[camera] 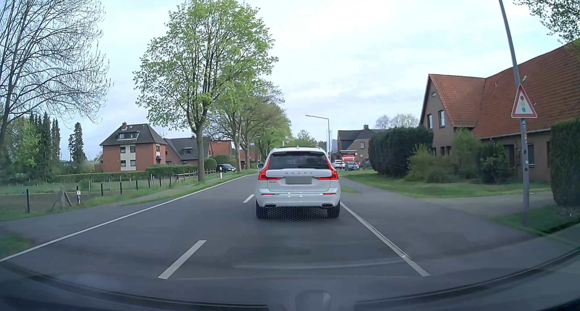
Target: Follow the waypoints while adhering to traffic rules and regulations
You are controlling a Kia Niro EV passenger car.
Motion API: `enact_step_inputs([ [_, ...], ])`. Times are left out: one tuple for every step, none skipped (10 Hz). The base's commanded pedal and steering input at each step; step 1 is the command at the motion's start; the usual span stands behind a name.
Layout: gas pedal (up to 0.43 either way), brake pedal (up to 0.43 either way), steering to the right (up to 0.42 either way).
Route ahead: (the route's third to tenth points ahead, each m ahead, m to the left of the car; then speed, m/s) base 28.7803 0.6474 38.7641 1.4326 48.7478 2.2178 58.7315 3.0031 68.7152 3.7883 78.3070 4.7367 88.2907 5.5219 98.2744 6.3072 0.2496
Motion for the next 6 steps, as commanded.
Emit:
enact_step_inputs([
  [0.098,0.0,-0.007],
  [0.098,0.0,-0.007],
  [0.098,0.0,-0.007],
  [0.087,0.0,-0.007],
  [0.087,0.0,-0.007],
  [0.087,0.0,-0.007],
])
